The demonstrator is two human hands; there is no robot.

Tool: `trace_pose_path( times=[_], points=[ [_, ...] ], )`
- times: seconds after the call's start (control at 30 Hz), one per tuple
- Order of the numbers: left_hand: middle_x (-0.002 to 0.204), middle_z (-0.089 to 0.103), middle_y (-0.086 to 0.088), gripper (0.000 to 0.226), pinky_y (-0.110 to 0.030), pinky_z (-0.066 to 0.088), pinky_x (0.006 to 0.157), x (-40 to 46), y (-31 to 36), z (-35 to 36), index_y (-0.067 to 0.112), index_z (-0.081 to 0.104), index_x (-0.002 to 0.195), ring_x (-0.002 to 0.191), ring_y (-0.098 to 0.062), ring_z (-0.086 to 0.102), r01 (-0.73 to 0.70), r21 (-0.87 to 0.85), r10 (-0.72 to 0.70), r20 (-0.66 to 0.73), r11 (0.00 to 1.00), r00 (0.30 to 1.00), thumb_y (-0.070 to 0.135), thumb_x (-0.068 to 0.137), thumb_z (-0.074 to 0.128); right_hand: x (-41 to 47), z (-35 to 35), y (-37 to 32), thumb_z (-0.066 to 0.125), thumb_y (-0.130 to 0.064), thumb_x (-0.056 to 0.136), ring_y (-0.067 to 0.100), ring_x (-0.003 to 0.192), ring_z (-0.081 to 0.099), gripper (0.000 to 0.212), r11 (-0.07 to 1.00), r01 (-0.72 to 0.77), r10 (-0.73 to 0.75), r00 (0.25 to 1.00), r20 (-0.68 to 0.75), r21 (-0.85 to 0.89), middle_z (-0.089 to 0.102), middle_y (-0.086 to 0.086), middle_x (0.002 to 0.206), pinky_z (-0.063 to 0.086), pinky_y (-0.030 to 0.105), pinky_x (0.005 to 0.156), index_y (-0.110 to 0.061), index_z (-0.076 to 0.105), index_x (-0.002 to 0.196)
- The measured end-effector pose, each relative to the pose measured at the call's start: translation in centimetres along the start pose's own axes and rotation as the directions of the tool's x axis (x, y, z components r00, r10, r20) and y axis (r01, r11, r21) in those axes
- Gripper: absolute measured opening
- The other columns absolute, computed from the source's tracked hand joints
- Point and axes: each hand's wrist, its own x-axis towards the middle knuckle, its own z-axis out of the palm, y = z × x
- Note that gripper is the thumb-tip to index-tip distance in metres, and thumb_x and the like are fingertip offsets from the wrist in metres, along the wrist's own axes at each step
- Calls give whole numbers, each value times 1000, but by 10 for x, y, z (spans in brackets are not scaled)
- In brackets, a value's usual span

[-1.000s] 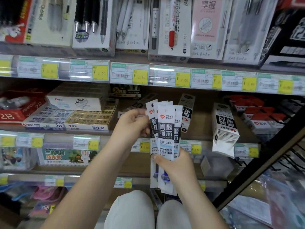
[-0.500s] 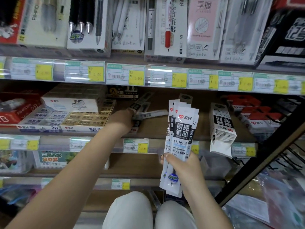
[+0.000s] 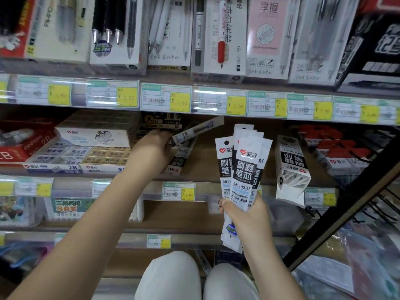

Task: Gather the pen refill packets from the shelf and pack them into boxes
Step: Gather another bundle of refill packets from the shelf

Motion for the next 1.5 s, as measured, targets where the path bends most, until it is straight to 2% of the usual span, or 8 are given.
trace_pose_path(
  times=[0.23, 0.53, 0.67, 0.97, 1.13, 1.2, 1.3, 1.5],
  points=[
    [111, 63, -4, 35, -31, 46, 79, -33, 19, -54, 17, 62, 117, 100, -24, 58, -107, -37, 111, 117, 994, 987, 9, 83, 64, -4, 2, 2, 77, -5, 73, -22, 76, 56, 38, 968, 190, -197, 980, -25, -164, 62, -28, 82, 41, -2, 60, -32, 54, 86],
    [62, 63, 8, 25, -14, 41, 49, -52, 37, -95, 25, 55, 66, 56, -2, 59, -159, -252, 216, 216, 955, 952, 13, 74, 77, -5, 0, 3, 82, -8, 67, -28, 78, 52, 41, 867, 369, -374, 926, 53, -335, 56, -36, 82, 37, -5, 63, -18, 62, 101],
    [56, 62, 8, 26, -16, 49, 50, -54, 42, -93, 19, 55, 63, 50, -4, 60, -48, -486, 192, 250, 873, 949, 9, 78, 75, -9, 1, -2, 80, -7, 70, -18, 73, 60, 31, 948, 246, -228, 967, 110, -201, 64, -35, 66, 42, -1, 58, -29, 60, 79],
    [52, 62, -6, 19, -21, 48, 42, -57, 55, -49, 8, 56, 70, 45, -12, 59, 274, -802, -9, 317, 532, 948, 1, 83, 67, -5, 5, 0, 73, 0, 76, -4, 76, 68, 29, 995, -56, 35, 973, 227, 88, 72, -22, 78, 50, 9, 59, -25, 65, 87],
    [59, 63, -6, 13, -23, 51, 46, -55, 56, -32, 7, 60, 79, 48, -12, 58, 324, -862, -59, 327, 389, 943, 10, 91, 59, -2, 6, 3, 73, 0, 76, 15, 84, 72, 25, 974, -195, 168, 964, 208, 116, 75, -2, 90, 56, 38, 79, -15, 69, 95],
    [76, 68, -5, 12, -31, 57, 54, -43, 45, -21, 13, 62, 84, 61, -15, 65, 291, -809, -177, 233, 510, 956, 15, 94, 56, -1, 4, 5, 72, -1, 77, 14, 81, 72, 25, 964, -228, 204, 964, 171, 136, 75, -2, 90, 55, 34, 72, -14, 68, 97],
    [98, 68, -5, 11, -36, 56, 73, -20, 23, 3, 18, 65, 97, 88, -25, 65, 187, -374, -170, 77, 909, 982, 18, 89, 58, -1, 0, 4, 68, 1, 79, 14, 74, 71, 20, 955, -248, 226, 964, 143, 165, 75, -2, 82, 54, 28, 63, -14, 68, 93],
    [129, 52, -13, 60, -41, 52, 89, 11, 16, 41, 14, 52, 131, 109, -32, 56, 232, 94, -250, 315, 968, 916, 43, 80, 63, 1, 0, 7, 60, 4, 82, 25, 79, 71, 21, 948, -283, 272, 958, 93, 142, 75, 5, 85, 57, 40, 72, -13, 68, 91]
  ],
)
